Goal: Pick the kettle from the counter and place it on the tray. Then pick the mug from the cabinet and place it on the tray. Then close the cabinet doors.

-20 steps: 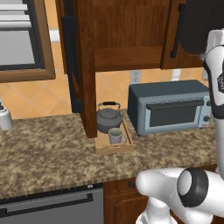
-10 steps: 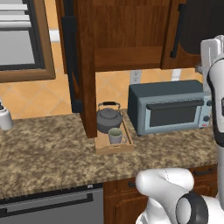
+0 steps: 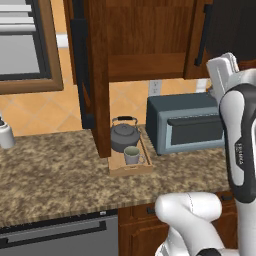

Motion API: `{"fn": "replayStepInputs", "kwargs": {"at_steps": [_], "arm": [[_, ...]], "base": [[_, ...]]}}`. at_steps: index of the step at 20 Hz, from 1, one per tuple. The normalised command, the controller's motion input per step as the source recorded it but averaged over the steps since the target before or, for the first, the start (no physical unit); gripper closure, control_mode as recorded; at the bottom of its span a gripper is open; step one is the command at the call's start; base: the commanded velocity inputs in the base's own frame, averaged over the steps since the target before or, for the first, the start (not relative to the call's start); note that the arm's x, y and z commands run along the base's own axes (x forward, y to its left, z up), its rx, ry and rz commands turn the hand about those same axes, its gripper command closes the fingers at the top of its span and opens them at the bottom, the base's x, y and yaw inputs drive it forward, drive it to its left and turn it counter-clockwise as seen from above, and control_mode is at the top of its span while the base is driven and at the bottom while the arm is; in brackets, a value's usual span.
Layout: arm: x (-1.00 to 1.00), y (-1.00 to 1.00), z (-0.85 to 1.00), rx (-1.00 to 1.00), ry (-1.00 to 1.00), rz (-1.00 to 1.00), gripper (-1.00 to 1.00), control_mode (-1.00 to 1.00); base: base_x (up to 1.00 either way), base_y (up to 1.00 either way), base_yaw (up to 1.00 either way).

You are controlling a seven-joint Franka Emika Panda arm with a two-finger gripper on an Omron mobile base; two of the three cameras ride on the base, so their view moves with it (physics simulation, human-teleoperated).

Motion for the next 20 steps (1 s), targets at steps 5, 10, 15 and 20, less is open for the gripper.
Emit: {"fn": "replayStepInputs", "kwargs": {"at_steps": [5,10,15,20], "arm": [[-0.54,0.64,-0.17,-0.07,-0.03,0.1,1.0,-1.0],[-0.49,0.73,-0.15,-0.11,0.0,0.05,1.0,-1.0],[-0.34,0.51,-0.04,-0.05,0.0,0.0,1.0,-1.0],[-0.12,0.62,-0.1,-0.03,0.0,-0.03,1.0,-1.0]], "base": [[0.0,0.0,0.0],[0.0,0.0,0.0],[0.0,0.0,0.0],[0.0,0.0,0.0]]}}
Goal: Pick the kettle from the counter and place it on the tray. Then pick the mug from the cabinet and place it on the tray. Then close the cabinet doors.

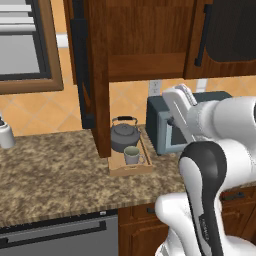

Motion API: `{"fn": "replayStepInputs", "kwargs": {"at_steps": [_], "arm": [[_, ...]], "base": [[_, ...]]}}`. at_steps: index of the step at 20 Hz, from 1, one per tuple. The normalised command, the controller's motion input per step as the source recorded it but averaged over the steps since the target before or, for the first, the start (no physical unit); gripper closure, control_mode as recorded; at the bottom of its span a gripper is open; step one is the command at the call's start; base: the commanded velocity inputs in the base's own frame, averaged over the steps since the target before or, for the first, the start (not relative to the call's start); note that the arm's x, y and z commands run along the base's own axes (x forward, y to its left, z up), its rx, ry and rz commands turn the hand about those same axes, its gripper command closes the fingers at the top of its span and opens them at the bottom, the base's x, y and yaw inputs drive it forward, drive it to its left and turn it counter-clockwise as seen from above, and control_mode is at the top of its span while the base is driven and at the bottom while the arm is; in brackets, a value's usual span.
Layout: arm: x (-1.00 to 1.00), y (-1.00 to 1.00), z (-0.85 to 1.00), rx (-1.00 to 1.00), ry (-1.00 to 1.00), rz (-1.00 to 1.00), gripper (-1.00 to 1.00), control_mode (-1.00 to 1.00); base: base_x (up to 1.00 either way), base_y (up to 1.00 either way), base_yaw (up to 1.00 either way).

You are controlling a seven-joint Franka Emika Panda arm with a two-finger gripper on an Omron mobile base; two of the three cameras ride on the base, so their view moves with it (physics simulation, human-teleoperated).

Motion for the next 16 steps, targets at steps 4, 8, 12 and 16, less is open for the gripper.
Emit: {"fn": "replayStepInputs", "kwargs": {"at_steps": [4,8,12,16], "arm": [[-0.16,0.61,-0.05,0.0,-0.03,-0.04,1.0,-1.0],[-0.28,0.6,0.0,0.0,-0.12,-0.03,1.0,-1.0],[-0.32,0.59,0.0,0.0,-0.13,-0.03,1.0,-1.0],[-0.36,0.59,0.0,0.0,-0.12,-0.04,1.0,-1.0]], "base": [[0.0,0.0,0.0],[0.0,0.0,0.0],[0.0,0.0,0.0],[0.0,0.0,0.0]]}}
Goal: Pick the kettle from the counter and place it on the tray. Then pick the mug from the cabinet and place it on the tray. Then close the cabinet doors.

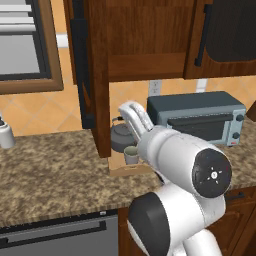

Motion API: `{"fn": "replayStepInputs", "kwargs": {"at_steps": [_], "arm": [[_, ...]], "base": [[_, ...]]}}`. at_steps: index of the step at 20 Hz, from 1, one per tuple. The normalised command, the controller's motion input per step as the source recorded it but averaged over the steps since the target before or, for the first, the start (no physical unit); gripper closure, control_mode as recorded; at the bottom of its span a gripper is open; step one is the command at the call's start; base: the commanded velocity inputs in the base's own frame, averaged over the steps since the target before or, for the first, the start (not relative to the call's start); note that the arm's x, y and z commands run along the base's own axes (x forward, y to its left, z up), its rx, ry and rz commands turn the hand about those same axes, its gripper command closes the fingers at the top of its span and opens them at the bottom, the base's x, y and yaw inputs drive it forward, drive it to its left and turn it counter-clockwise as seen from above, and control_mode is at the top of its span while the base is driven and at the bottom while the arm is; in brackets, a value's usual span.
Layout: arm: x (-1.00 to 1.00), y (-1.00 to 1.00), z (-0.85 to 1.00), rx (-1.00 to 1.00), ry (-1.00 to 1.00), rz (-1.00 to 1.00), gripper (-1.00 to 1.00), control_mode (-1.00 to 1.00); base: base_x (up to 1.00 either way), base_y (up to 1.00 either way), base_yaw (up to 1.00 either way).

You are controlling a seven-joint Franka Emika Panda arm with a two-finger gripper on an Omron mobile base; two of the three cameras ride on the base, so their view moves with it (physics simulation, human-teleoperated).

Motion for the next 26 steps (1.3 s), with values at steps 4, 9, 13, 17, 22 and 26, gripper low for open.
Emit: {"fn": "replayStepInputs", "kwargs": {"at_steps": [4,9,13,17,22,26], "arm": [[-0.36,0.63,0.0,0.0,-0.05,-0.05,1.0,-1.0],[-0.43,0.56,0.0,0.0,-0.05,-0.06,1.0,-1.0],[-0.51,0.43,0.0,0.0,-0.09,-0.07,1.0,-1.0],[-0.23,0.56,-0.01,0.0,-0.03,-0.08,1.0,-1.0],[0.21,0.66,-0.14,0.0,0.0,-0.16,1.0,-1.0],[0.78,0.66,-0.17,0.0,0.0,-0.24,1.0,-1.0]], "base": [[0.0,0.0,0.0],[0.0,0.0,0.0],[0.0,0.0,0.0],[0.0,0.0,0.0],[0.0,0.0,0.0],[0.0,0.0,0.0]]}}
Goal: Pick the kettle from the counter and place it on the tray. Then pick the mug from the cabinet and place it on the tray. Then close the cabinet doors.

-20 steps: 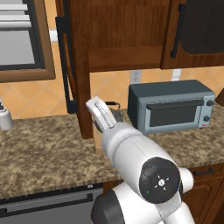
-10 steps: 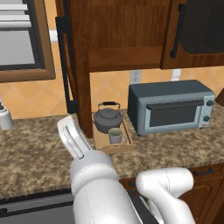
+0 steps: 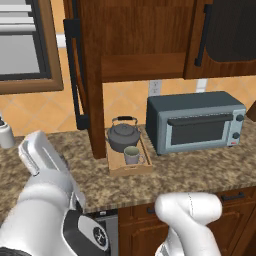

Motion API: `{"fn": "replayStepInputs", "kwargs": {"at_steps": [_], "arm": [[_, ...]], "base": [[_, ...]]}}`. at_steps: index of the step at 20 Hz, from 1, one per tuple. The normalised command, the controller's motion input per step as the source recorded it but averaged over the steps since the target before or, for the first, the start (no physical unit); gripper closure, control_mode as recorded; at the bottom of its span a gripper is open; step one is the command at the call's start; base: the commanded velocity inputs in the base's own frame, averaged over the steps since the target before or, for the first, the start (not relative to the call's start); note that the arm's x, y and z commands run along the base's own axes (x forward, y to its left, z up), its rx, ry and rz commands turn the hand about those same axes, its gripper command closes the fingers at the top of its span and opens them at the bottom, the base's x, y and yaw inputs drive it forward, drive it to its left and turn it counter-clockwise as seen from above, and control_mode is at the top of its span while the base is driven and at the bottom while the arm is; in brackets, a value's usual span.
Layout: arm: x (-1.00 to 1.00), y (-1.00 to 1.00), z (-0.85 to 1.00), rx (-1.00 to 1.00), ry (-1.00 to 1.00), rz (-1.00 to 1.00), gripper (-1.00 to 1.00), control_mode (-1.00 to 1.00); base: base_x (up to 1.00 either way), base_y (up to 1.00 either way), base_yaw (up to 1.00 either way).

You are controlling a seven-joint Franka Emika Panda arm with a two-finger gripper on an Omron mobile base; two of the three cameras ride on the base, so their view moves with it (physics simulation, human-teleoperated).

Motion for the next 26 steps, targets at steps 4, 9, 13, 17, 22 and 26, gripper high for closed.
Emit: {"fn": "replayStepInputs", "kwargs": {"at_steps": [4,9,13,17,22,26], "arm": [[0.92,0.51,-0.13,0.0,0.0,-0.21,1.0,-1.0],[0.98,0.51,-0.17,0.0,0.0,-0.19,1.0,-1.0],[0.78,0.32,0.0,0.0,0.0,-0.19,1.0,-1.0],[0.78,0.26,0.0,0.0,0.0,-0.18,1.0,-1.0],[0.25,-0.12,0.06,0.0,0.0,-0.15,1.0,-1.0],[0.01,-0.57,0.17,-0.02,0.01,-0.08,1.0,-1.0]], "base": [[0.0,0.0,0.0],[0.0,0.0,0.0],[0.0,0.0,0.0],[0.0,0.0,0.0],[0.0,0.0,0.0],[0.0,0.0,0.0]]}}
